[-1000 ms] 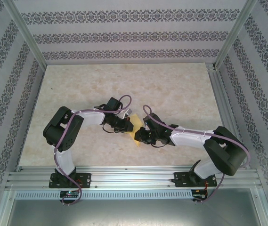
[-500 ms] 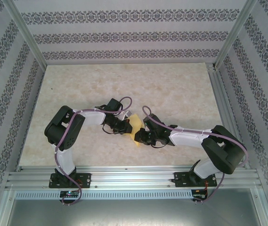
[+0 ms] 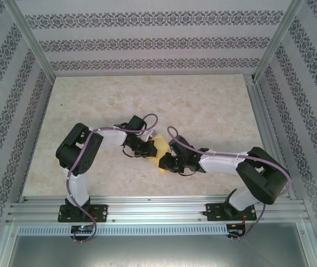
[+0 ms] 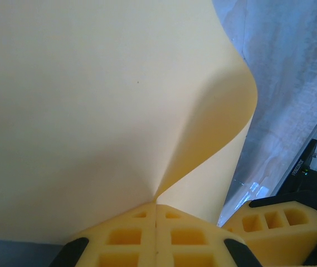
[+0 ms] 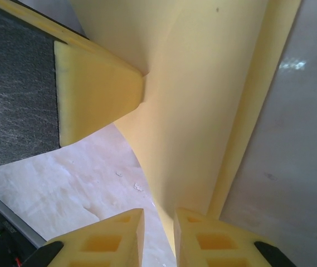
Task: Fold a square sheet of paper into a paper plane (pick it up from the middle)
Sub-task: Third fold the triangle at the center of the table.
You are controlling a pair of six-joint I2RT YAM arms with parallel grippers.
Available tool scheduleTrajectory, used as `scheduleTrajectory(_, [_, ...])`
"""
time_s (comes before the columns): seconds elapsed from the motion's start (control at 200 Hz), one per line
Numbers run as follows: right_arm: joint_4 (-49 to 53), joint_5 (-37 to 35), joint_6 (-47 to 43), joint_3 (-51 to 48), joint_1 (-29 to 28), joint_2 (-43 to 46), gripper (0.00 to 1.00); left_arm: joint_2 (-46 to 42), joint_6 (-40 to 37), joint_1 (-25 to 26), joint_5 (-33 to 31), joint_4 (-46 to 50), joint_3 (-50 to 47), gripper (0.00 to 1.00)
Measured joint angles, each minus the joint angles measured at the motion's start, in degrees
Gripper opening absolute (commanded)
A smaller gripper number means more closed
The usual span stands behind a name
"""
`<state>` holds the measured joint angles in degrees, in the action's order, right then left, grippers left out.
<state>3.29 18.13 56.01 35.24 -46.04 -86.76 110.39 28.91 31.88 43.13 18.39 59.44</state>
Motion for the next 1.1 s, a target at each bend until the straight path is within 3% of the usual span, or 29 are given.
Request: scheduleTrajectory(1.099, [2.01,1.75,-0.02,0.68,-0.11,0.87,0.22,0.59,-0.20,0.00,0.09,0.20,0.20,0.03])
